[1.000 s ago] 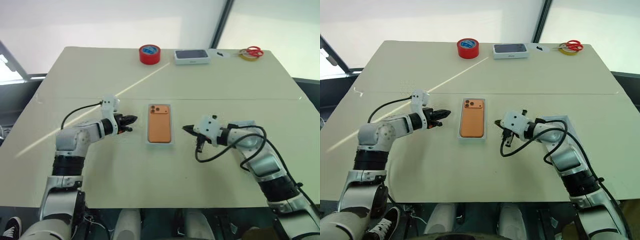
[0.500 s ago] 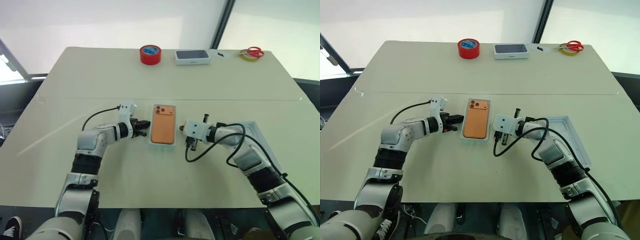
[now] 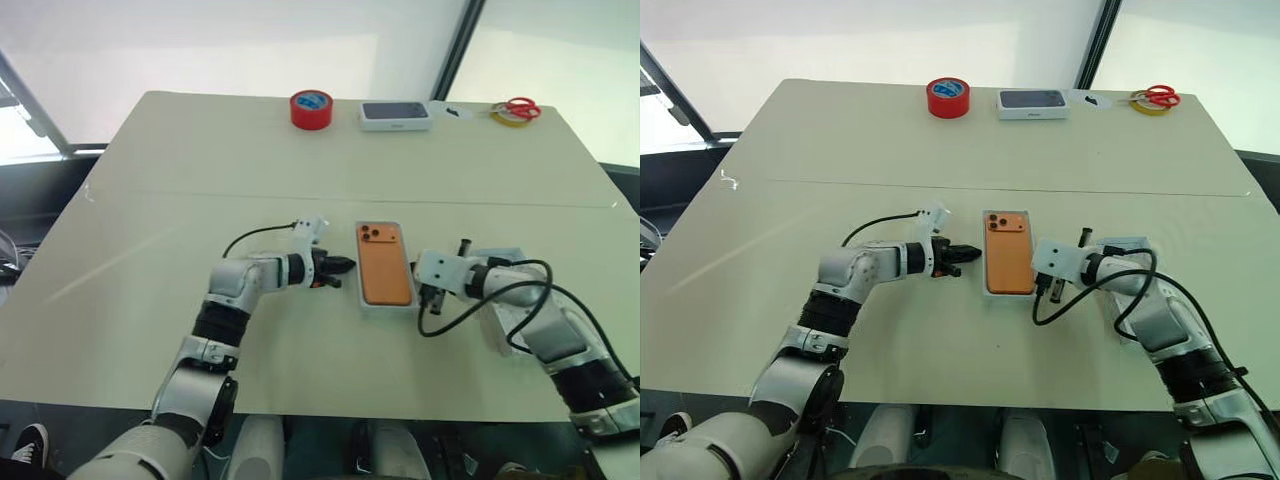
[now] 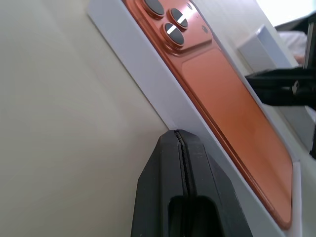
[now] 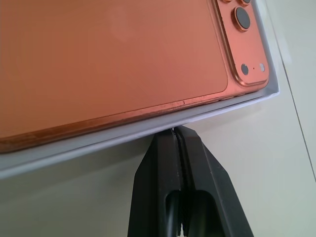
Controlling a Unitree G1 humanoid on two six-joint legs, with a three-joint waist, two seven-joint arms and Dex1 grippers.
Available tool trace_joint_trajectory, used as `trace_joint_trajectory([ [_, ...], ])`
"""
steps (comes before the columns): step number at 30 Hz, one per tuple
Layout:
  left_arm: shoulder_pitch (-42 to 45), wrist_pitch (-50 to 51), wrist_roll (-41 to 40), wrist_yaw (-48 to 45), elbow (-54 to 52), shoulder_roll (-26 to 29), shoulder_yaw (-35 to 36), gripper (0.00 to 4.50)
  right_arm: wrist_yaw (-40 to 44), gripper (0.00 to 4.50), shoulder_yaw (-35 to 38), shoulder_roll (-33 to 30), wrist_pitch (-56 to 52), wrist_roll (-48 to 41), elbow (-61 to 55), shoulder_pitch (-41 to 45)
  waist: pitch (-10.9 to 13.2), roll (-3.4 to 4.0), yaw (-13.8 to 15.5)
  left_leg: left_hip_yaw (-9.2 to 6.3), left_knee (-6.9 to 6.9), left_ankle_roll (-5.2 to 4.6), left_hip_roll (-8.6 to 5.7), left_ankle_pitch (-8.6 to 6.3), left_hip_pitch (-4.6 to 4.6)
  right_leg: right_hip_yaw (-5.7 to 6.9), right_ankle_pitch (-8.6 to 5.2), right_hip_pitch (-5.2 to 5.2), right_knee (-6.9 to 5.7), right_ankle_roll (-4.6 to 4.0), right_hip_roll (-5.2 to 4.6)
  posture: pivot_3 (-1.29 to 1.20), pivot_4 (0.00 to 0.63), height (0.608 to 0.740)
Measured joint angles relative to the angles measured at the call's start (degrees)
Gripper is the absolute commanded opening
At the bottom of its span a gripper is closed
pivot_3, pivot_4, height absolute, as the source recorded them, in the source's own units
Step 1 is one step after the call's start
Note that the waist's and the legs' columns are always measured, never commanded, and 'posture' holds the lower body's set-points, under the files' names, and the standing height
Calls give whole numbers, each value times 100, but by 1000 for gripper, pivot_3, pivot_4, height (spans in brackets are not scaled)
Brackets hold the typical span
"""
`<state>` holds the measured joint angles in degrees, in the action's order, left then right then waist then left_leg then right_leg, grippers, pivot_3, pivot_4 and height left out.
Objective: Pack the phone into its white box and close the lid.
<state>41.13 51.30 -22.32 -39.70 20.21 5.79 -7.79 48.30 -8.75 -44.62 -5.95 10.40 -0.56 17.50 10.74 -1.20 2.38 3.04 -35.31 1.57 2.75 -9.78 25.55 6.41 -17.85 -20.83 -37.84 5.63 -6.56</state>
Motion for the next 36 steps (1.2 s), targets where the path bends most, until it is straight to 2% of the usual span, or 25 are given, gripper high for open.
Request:
trace_joint_trajectory([
  [5, 280, -367, 238, -573, 463, -6, -378, 0, 141, 49, 171, -276, 142, -73, -36, -189, 0, 1, -3, 0, 2, 0, 3, 0, -1, 0, 0, -3, 1, -1, 1, 0, 150, 740],
  [11, 638, -735, 401, -682, 1129, -239, -386, 0, 244, 49, 378, -409, 74, -249, -62, -372, 0, 0, -6, -1, -1, -3, 1, -1, 3, 1, 0, -2, 9, 0, 0, 0, 150, 740],
  [16, 650, -889, 533, -897, 1168, -220, -465, 0, 242, 49, 428, -464, 138, -269, -81, -460, 0, 1, -10, 0, 2, -2, 3, -1, 4, 1, 0, -4, 9, -1, 2, 0, 150, 740],
  [23, 627, -917, 541, -1032, 1095, 122, -396, 0, 159, 49, 466, -620, 313, -250, -57, -559, 1, 3, -24, 1, 2, -2, 6, -1, 3, 0, 0, -7, 8, -1, 2, 0, 150, 740],
  [28, 352, -967, 426, -1095, 733, 604, 39, 0, 137, 49, 721, -895, 510, -289, 194, -770, 2, 3, -24, 2, 5, -2, 7, -1, 3, 0, 1, -7, 8, -1, 3, 0, 150, 740],
  [29, 302, -970, 397, -1117, 611, 703, 100, 257, 167, 12, 767, -945, 515, -339, 222, -818, 2, 4, -19, 2, 5, -2, 7, 0, 3, 0, 1, -7, 8, -1, 3, 0, 150, 740],
  [31, 170, -936, 238, -1234, 325, 901, 292, 912, 319, 574, 930, -1036, 460, -556, 245, -965, 2, 4, -4, 1, 3, -2, 6, -1, 3, 0, 1, -3, 8, -1, 3, 0, 150, 740],
  [32, 95, -925, 149, -1301, 174, 1012, 378, 1392, 444, 912, 1047, -1072, 365, -733, 247, -1050, 2, 4, -4, 1, 3, -2, 6, -1, 3, 0, 1, -2, 8, -1, 3, 0, 150, 740],
  [33, -19, -972, 81, -1377, -60, 1164, 458, 2006, 554, 1500, 1204, -1141, 346, -886, 247, -1176, 2, 4, -10, 2, 2, -3, 7, -1, 2, 0, 1, 0, 8, -1, 2, 0, 150, 740],
  [34, -76, -1046, 71, -1407, -167, 1273, 479, 2364, 558, 1863, 1259, -1215, 394, -897, 255, -1242, 2, 4, -13, 1, 3, -2, 7, -1, -1, 0, 1, 2, 8, -1, 2, 0, 150, 740],
  [36, -277, -1335, 75, -1522, -476, 1517, 507, 3389, 543, 2922, 1403, -1298, 511, -908, 253, -1338, 2, 4, -18, 2, 4, -2, 9, -1, -7, 0, 0, 3, 8, -2, 3, 0, 150, 740],
])
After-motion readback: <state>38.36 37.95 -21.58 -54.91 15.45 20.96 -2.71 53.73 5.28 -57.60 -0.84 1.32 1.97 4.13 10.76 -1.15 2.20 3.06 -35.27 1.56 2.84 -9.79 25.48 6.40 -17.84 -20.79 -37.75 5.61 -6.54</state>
